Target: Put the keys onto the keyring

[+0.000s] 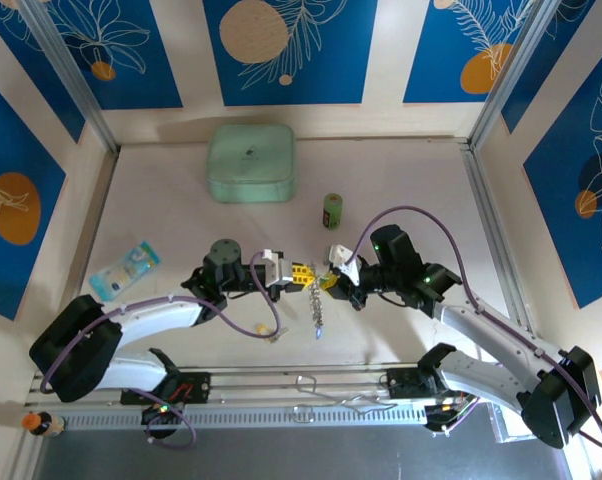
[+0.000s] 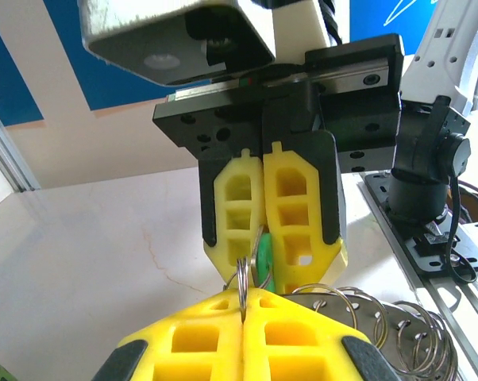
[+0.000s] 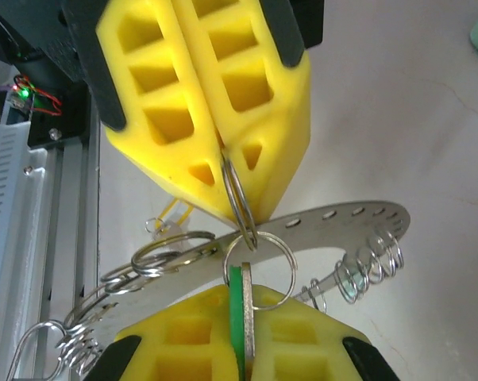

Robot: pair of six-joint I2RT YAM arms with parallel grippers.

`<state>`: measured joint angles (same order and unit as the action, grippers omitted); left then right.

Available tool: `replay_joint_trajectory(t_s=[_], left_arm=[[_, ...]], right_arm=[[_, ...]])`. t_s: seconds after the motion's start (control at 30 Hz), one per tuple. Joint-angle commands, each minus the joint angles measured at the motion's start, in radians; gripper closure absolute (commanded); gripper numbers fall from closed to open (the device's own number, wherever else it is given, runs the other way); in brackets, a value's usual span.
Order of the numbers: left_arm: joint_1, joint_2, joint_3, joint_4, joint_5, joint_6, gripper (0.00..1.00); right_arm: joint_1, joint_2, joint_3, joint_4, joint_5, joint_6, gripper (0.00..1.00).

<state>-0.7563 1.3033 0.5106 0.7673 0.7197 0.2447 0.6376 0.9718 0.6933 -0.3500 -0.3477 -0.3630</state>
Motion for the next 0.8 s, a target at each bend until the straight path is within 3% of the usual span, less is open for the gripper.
replay_joint_trajectory(t_s=[0.0, 0.77], left_arm=[[0.006, -0.025, 0.013, 0.034, -0.005, 0.009, 1.0], [0.005, -0.021, 0.031, -0.045, 0.008, 0.049, 1.0]], right_arm=[[0.01, 0.007, 0.02, -0.039, 0.01, -0.027, 1.0], [0.043, 0.012, 0.06, 0.011, 0.07, -0.03, 1.0]])
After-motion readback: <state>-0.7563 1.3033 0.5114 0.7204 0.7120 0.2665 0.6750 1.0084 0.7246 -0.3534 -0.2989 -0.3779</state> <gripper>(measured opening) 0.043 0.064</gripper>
